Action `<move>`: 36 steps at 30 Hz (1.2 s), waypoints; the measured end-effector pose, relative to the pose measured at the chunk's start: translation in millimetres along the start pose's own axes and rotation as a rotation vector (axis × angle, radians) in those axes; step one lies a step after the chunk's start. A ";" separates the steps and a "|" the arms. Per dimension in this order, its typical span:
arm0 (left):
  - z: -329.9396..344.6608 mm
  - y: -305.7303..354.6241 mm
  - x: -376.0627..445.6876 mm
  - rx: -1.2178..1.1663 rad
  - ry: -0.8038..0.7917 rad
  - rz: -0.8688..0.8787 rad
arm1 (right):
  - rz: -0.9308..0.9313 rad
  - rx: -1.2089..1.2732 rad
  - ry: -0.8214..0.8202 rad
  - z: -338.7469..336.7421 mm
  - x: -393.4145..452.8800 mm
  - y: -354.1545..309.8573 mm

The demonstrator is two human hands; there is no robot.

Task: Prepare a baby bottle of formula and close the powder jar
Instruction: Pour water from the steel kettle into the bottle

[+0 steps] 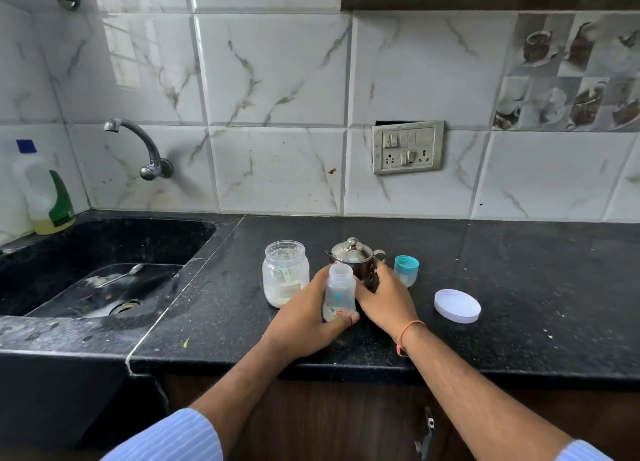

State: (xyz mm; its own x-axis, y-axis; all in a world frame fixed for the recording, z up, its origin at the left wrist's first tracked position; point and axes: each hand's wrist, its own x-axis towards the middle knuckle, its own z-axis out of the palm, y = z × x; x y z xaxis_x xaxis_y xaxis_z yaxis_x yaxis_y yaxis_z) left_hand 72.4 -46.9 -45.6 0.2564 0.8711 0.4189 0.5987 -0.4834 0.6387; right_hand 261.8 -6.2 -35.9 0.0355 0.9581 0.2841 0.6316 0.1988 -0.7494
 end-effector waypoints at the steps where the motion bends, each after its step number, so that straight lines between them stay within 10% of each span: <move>1: 1.1 -2.5 1.7 -0.017 0.015 -0.030 | 0.005 -0.003 0.002 0.5 1.6 0.0; 36: -16.9 -17.0 -7.3 -0.006 -0.046 -0.200 | 0.015 0.120 0.192 7.9 12.9 -13.5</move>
State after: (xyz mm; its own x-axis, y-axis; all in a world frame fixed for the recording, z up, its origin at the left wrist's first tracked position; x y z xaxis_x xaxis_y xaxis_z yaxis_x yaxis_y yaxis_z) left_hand 47.5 -46.5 -48.6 0.1677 0.9527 0.2536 0.6365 -0.3010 0.7101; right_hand 247.6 5.1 -26.9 0.1982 0.9065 0.3728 0.5334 0.2194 -0.8169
